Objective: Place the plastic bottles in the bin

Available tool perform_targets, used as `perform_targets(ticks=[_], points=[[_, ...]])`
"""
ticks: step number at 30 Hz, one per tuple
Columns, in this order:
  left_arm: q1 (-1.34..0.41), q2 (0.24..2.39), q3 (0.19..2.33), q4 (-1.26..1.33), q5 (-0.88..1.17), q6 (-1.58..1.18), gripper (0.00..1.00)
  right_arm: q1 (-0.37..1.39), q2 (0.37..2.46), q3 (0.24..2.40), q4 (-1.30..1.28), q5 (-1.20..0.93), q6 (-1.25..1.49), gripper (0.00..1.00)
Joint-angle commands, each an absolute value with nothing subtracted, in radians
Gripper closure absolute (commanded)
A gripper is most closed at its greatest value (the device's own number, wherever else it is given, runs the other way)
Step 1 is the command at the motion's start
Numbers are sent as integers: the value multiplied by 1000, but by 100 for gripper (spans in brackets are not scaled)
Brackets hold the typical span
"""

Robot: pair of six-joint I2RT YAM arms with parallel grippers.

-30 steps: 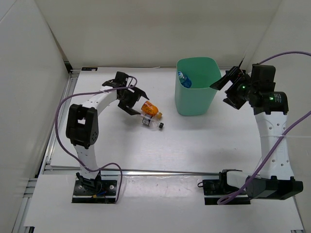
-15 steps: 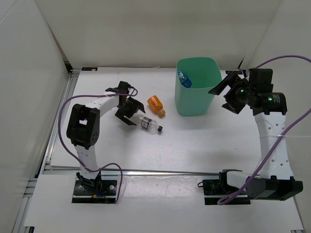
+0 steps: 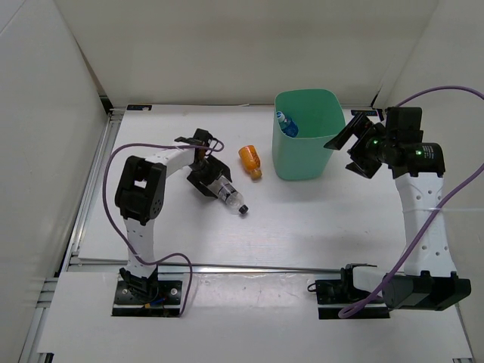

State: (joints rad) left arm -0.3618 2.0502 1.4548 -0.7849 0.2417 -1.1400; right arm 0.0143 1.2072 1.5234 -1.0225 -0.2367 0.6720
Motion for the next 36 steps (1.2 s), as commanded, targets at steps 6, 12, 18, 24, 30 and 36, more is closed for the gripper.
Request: perform_targets(ticks=[6,12,18,24,30,36], points=[[-396,2063,1473,-792,291,-1104,26,11,1198,1493,-1026,-209,649,0],[-384,2004,1502,-801,282,-1085,45,11,1189,1482,-1026,-200,649,0],[-299,1860,1612,-874,227,-1085,49,11,1180,1508,-1046,-131,649,0],[-278,1876,2012,-856,274,-1069,51,11,1152,1507,-1104,-20,681,0],[-336,2032,2460,-711,400,-1039,50,-1,1132,1460,-1104,-40,690,0],[-388,2115,2560,-459,463,-996,54,-25,1086,1416,-1104,-66,690,0]])
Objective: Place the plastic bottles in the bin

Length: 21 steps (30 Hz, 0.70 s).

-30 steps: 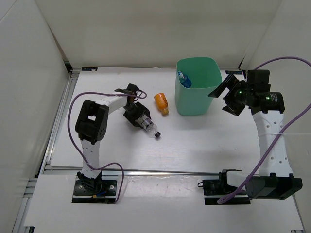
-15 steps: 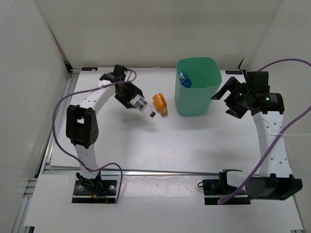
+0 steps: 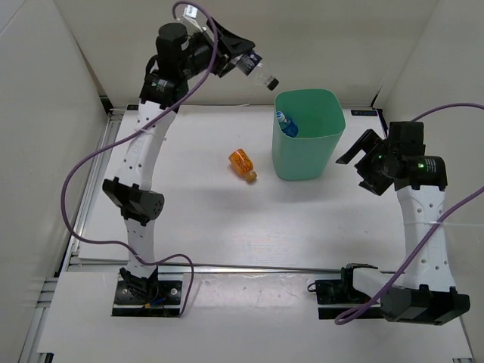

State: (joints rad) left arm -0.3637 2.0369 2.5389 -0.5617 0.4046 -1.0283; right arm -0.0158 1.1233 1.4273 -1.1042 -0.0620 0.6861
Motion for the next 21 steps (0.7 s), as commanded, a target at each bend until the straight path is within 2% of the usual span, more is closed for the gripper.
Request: perform_targets(ticks=[1,2,14,16,17,20,21], points=[[-402,2141,2569,-436,463,-986,54,-25,1068,1401,-1104,-66,699,0],[-431,2154,2569,-416,463,-976,49,-34,1068,1391,-1104,-66,699,0],[-535,2260,2548,-268,397,-966,48,-43,908,1328,-1173,-18,721,0],[-535,2272,2548,-268,388,-966,44,-43,882,1328,-1193,-8,712,0],[-535,2285,2548,-268,388,-966,42,-43,882,1328,-1193,-8,712,0],[-535,2313,2560,-268,379,-986,24,-43,856,1328,-1221,1,712,0],[-535,2313,2560,-259,379,-986,14,-43,847,1328,-1221,2,700,0]])
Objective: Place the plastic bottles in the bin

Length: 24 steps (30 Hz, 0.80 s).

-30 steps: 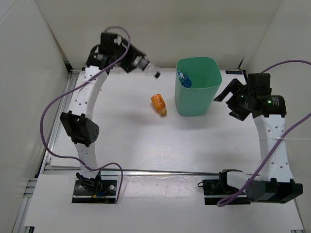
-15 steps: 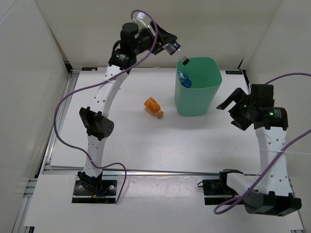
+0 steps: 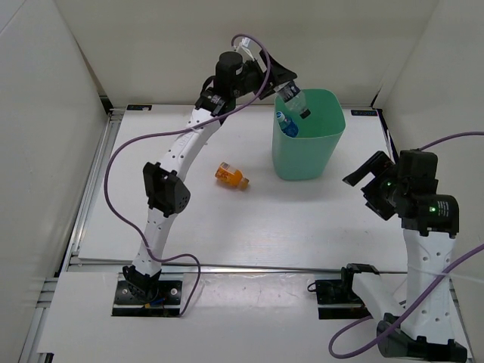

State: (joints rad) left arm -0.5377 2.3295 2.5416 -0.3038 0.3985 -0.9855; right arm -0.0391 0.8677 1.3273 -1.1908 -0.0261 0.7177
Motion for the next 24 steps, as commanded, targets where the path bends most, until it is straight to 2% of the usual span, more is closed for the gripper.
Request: perform_targets(ticks=[1,9,11,12,17,18,22,24], points=[[-535,2313,2560,-259,370,-986,0,-43,847,1328,-1230,2,699,0],[-566,2206,2478,-259,360,-882,0,-43,870,1301,-1204,-27,689,0],[-536,2085,2381,-259,341,-842,0,-43,879,1301,-1192,-41,689,0],[-520,2028,2244,-259,316,-842,0,-43,879,1301,-1192,-41,689,0],[-410,1640,1869,-320,42,-926,0,-43,899,1282,-1172,-61,658,0],[-393,1608,1795,-362,19,-966,0,-43,899,1272,-1172,-61,658,0],[-348,1597,1746,-618,18,-1078,0,-43,922,1282,-1163,-61,634,0],[-336,1650,1704,-647,138,-1114,0,-43,943,1282,-1163,-61,623,0]])
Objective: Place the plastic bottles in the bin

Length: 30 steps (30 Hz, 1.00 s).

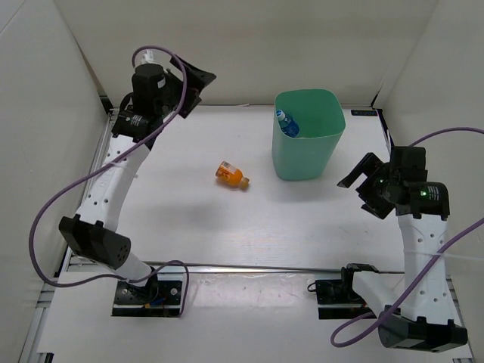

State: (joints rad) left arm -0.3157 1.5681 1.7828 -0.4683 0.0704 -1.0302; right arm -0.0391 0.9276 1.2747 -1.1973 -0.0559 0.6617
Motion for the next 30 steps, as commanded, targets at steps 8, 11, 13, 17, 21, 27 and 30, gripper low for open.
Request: perform_targets(ticks=[8,11,13,17,21,27,30], points=[[-405,1914,1877,-946,144,-1206,0,-43,956,1292,-1154,-40,603,0],[-405,2080,2078,-1106,135,-1177,0,-43,956,1292,-1154,-29,603,0],[-405,2173,2161,-1161,135,-1157,0,-43,956,1292,-1154,-18,594,0],[-405,2233,2200,-1172,144,-1157,0,-43,946,1279,-1154,1,594,0],[-396,2253,2140,-1152,155,-1138,0,-43,946,1270,-1144,12,594,0],[-396,2351,2176,-1083,247,-1138,0,-43,956,1270,-1144,21,594,0],[-396,2419,2287,-1083,256,-1149,0,-43,956,1270,-1144,21,594,0]])
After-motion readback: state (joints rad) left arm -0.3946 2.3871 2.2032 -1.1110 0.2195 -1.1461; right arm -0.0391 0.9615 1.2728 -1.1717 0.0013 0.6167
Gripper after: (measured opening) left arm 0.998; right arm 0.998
